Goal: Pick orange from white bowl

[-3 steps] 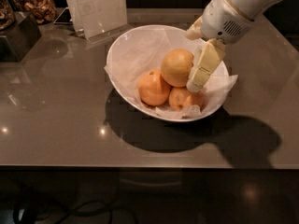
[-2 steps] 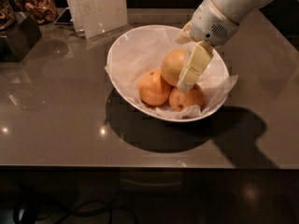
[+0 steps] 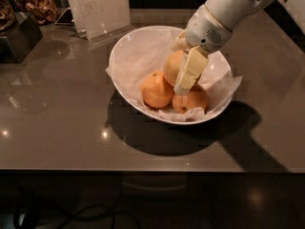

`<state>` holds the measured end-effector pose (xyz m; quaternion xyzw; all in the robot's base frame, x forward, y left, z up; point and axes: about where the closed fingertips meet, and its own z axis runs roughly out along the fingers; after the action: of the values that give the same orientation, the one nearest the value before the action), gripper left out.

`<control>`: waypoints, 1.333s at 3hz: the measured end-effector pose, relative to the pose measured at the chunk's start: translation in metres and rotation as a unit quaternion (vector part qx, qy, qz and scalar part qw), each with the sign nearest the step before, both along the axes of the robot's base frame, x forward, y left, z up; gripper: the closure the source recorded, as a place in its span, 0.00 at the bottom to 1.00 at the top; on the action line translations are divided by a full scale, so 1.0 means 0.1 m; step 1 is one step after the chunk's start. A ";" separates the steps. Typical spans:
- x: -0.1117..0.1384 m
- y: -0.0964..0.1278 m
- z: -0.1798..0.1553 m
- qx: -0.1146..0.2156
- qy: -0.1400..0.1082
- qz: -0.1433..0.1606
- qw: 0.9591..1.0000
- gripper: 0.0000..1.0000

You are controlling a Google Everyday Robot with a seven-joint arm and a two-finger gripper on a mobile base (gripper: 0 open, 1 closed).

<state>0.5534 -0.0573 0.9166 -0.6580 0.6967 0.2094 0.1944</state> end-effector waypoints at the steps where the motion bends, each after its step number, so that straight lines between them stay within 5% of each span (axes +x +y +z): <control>1: 0.00 0.00 0.00 0.000 0.000 0.000 1.000 0.19; 4: 0.00 0.00 0.00 0.000 0.000 0.000 1.000 0.89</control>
Offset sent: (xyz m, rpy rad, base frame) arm 0.0000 0.0000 0.0000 0.0000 0.0000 0.0000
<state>0.5534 -0.0573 0.9165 -0.6580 0.6967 0.2094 0.1944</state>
